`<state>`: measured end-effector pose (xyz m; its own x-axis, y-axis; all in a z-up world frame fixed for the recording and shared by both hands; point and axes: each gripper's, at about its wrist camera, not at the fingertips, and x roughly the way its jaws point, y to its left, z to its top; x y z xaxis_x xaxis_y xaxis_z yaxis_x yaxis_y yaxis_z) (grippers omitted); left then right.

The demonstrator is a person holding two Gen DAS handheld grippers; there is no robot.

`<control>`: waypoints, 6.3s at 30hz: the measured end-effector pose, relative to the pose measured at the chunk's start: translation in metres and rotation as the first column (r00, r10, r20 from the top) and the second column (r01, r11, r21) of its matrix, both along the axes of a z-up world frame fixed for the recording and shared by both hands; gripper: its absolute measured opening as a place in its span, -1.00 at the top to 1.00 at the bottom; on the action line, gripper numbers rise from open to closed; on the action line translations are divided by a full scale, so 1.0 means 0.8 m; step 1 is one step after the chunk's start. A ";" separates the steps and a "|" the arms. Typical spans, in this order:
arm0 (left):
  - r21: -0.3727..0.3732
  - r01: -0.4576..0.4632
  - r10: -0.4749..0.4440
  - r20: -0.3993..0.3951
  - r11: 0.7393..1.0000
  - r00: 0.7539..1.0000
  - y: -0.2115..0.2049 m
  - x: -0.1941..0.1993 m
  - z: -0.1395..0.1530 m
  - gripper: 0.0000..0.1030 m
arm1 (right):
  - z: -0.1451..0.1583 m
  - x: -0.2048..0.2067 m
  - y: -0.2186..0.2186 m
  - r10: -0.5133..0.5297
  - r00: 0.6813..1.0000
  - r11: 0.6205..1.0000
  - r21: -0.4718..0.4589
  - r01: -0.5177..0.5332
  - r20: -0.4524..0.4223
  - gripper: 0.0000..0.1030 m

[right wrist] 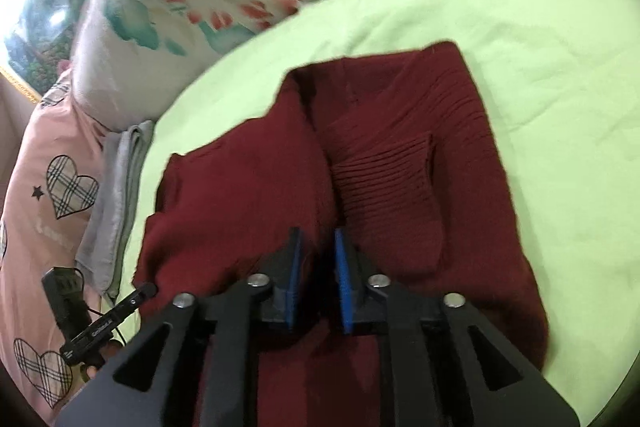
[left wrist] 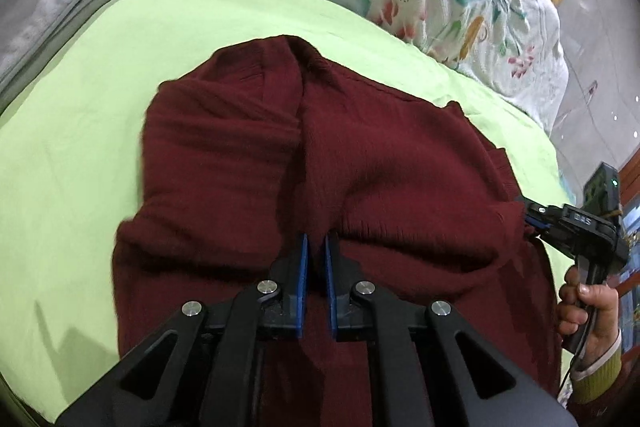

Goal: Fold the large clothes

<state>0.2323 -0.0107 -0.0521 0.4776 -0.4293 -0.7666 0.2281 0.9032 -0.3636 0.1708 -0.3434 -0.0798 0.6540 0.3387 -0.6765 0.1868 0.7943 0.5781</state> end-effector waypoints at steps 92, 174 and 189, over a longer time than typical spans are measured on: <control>-0.111 -0.095 0.103 0.073 0.989 0.992 0.036 0.094 0.053 0.87 | 0.026 0.043 -0.075 -0.046 0.995 0.987 0.159 0.032 0.089 0.90; -0.291 -0.256 0.220 -0.152 0.922 0.964 0.055 -0.042 -0.053 -0.15 | -0.029 0.100 0.144 0.143 0.989 0.988 -0.060 -0.142 0.025 0.35; -0.290 -0.217 0.235 0.025 0.932 0.972 0.017 0.003 0.023 0.72 | -0.036 0.096 0.135 0.136 0.990 0.991 0.001 -0.136 0.042 0.37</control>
<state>0.2351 0.0029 -0.0338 0.6279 -0.4999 -0.5965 0.0587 0.7947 -0.6042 0.2474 -0.2355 -0.1087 0.6294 0.4288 -0.6480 0.0525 0.8086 0.5860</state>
